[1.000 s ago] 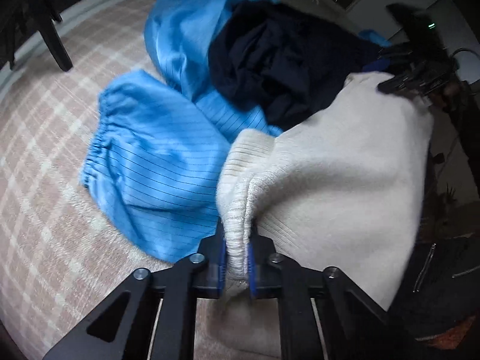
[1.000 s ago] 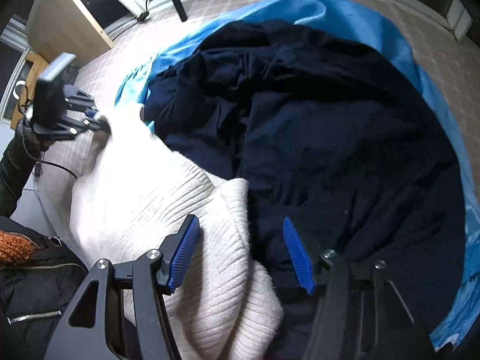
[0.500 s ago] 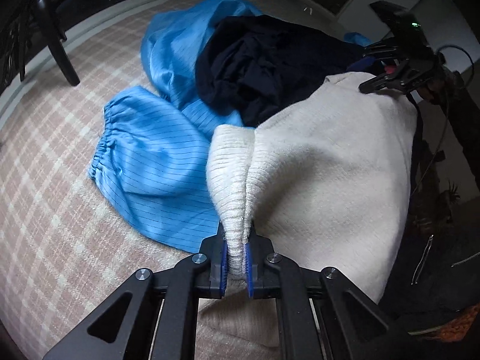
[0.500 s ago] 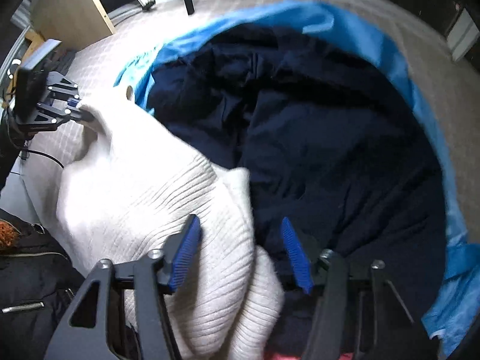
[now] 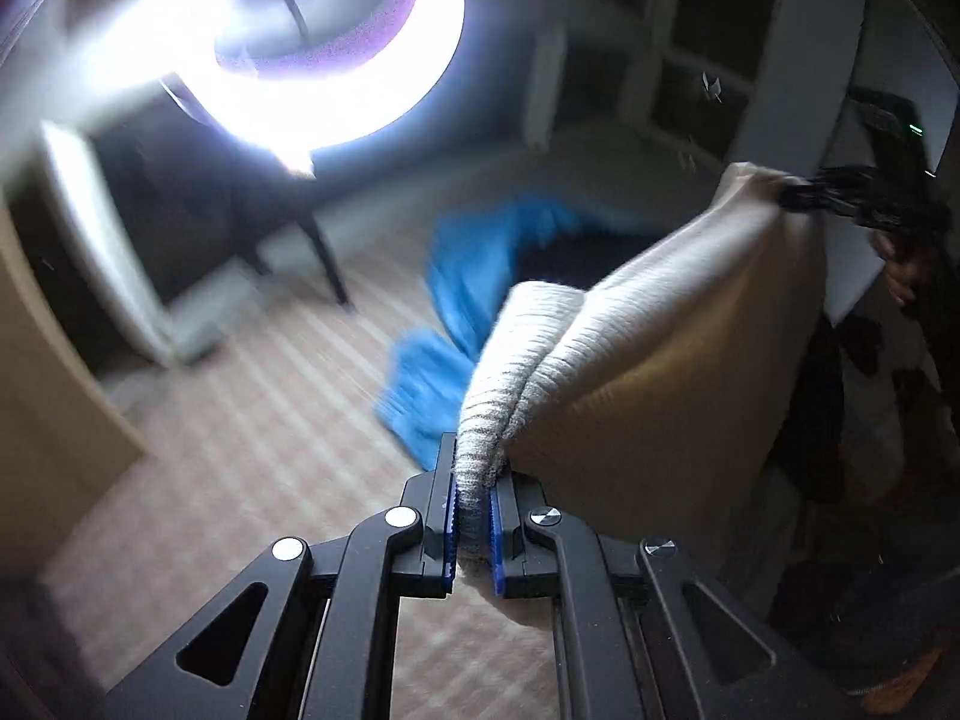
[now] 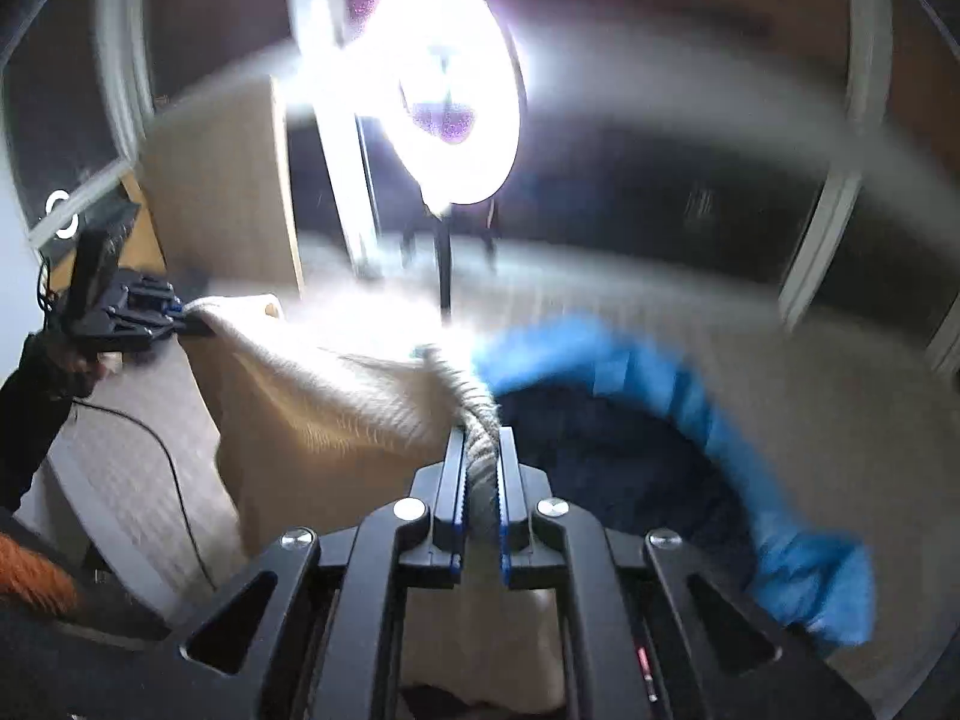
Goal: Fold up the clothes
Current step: 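Lift the cream sweater high with both grippers and shake it out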
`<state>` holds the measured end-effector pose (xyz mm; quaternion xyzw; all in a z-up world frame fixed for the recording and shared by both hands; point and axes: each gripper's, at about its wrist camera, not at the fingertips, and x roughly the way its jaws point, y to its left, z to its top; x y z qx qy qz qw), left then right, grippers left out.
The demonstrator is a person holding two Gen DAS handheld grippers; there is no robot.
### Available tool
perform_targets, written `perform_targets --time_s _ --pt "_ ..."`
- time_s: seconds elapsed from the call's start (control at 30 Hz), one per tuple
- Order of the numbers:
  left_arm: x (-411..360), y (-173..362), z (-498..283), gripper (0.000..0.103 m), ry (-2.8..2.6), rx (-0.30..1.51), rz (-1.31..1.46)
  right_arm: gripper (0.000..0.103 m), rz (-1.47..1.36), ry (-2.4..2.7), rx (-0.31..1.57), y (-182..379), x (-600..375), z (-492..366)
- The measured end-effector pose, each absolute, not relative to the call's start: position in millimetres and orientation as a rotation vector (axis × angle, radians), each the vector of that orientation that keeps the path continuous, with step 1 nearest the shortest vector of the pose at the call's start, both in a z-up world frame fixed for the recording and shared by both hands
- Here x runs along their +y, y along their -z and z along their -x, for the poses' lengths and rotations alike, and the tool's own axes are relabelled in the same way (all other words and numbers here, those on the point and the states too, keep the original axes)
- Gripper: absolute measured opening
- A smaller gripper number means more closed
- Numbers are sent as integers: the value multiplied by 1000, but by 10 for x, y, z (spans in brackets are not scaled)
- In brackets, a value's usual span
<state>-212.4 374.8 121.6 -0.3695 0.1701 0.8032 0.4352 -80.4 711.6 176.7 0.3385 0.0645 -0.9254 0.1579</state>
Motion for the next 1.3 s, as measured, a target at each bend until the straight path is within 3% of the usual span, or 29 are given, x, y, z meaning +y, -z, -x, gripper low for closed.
perform_targets --time_s 0.1,0.3,0.47,0.63,0.83,0.97,1.17,1.3 --pt "3327 -1947 2010 7 -2114 423 745 7 -783 2711 223 -2480 7072 588" --pt "2365 -3172 1414 6 -2293 458 477 7 -502 2790 306 -3332 6356 -105" --pt "1716 -3863 861 6 -2398 532 355 7 -390 2820 381 -3683 5729 -640" --pt "1207 -4226 432 6 -2466 607 244 7 -295 2854 447 -3986 5408 -887" --pt "919 -4214 359 6 -2484 667 248 7 -258 2863 454 -4000 5253 -889" --pt "913 -3965 564 6 -2483 697 342 7 -319 2836 507 -3814 5159 -413" --pt "1141 -3269 1610 7 -2494 695 601 7 -487 2759 576 -3135 4935 872" --pt "1289 -2577 2546 10 -2487 693 822 8 -634 2673 666 -2357 4647 1970"
